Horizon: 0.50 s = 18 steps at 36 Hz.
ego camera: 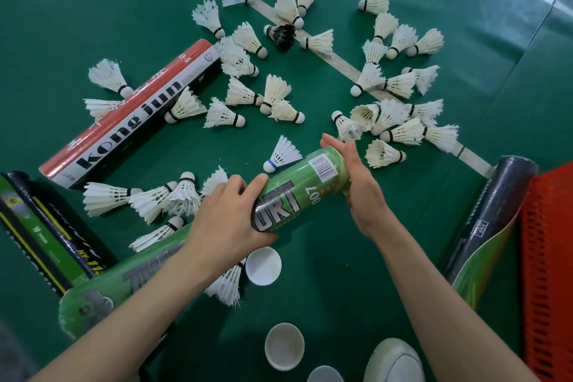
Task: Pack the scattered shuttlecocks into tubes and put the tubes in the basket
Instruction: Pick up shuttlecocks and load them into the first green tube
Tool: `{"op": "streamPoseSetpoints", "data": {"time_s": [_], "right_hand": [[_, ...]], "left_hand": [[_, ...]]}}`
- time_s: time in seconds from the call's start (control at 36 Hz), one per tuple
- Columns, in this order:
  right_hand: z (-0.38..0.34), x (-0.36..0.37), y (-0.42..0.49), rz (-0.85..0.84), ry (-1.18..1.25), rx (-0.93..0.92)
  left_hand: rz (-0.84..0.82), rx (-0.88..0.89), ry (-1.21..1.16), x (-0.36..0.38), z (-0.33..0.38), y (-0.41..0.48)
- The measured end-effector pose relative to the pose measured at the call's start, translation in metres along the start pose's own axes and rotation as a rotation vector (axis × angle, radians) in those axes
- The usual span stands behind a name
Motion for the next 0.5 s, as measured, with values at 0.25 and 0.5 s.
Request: {"op": "streamPoseSetpoints", "data": {"time_s": [0.25,0.5], "right_hand": [[0.022,-0.035,0.02,0.251,-0.103,0.021],[0.054,-0.106,0.075,0.506,-0.733,0.129]], "left_hand": [[-0.065,-0.02,0.107,0.009,0.01,0.024],[-0.095,-0.023,0.157,0.017,0.009,0.032]]}}
Point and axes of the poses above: each hand's wrist, its own y-axis towards the middle knuckle, its own x-axis out of the palm, z = x × y, the point moved 3 cm from there along y, towards the middle knuckle, and after that the axes turned 1 degree about x, right-handed, at the moved point
